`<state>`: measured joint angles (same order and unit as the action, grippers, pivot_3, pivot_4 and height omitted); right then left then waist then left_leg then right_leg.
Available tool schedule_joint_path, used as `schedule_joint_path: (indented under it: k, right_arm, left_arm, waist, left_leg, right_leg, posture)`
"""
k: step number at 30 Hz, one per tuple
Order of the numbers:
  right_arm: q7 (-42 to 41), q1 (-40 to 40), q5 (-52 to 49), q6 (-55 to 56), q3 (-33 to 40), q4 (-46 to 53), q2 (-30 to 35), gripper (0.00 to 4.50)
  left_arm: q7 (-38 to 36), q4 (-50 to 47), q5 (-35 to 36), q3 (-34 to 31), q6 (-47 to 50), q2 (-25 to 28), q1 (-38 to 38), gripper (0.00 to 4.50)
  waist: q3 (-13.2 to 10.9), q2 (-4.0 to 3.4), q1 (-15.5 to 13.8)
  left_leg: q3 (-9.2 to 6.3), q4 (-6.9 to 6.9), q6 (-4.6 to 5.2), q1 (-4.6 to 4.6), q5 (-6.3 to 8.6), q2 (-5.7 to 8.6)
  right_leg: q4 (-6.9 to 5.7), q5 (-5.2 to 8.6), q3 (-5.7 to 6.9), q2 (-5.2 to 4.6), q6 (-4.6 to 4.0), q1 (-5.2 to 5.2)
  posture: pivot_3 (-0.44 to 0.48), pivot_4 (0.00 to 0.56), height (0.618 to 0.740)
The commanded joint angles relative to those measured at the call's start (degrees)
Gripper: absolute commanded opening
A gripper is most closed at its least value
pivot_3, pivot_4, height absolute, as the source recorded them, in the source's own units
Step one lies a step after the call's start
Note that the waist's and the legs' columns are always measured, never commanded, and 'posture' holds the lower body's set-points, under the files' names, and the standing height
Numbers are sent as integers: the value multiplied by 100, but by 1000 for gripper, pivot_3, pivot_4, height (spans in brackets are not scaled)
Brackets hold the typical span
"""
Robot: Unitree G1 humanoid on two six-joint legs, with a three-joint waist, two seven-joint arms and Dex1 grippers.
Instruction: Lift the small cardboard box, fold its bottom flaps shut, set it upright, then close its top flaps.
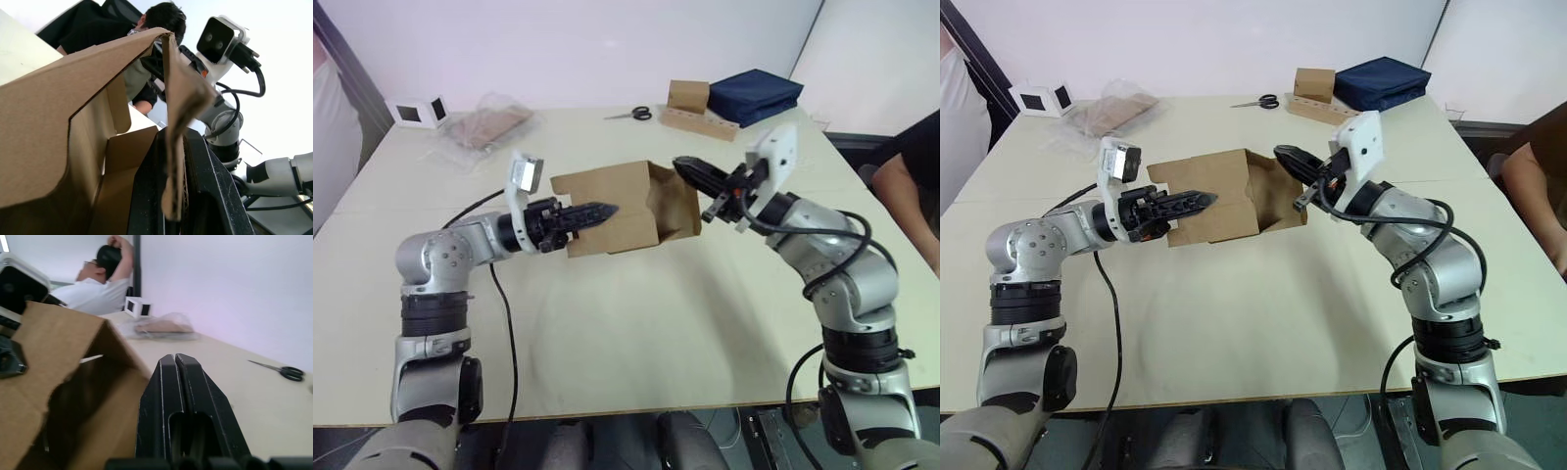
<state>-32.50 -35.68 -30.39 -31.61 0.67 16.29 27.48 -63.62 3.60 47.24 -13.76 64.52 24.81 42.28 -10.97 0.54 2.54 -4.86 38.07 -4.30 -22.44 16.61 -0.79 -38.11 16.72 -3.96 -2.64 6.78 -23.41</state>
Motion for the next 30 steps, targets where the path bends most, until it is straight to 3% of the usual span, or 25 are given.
schedule_joint_path:
  k: [1, 18, 30]
  right_arm:
    - [-203, -105, 101, 154, -188, 144, -76, 0]
    - [-471, -245, 361, 307, -573, 323, -326, 0]
    - [-678, -78, 267, 87, 31, 548, 380, 0]
  left_arm:
    - [131, -251, 321, -149, -30, 108, -33, 83]
    - [425, -411, 726, 80, 22, 222, -254, 83]
    - [759, -313, 947, -154, -61, 233, -104, 83]
  waist:
    - [0, 0, 0]
    - [0, 0, -1]
    - [0, 0, -6]
  left_leg:
    - [0, 0, 0, 0, 0, 0]
    - [0, 0, 0, 0, 0, 0]
    - [0, 0, 0, 0, 0, 1]
  right_leg:
    - [0, 0, 0, 0, 0, 0]
    - [0, 0, 0, 0, 0, 0]
    - [2, 0, 0, -1, 0, 1]
  posture:
    - [0, 150, 740]
    - [0, 150, 740]
    - [0, 150, 740]
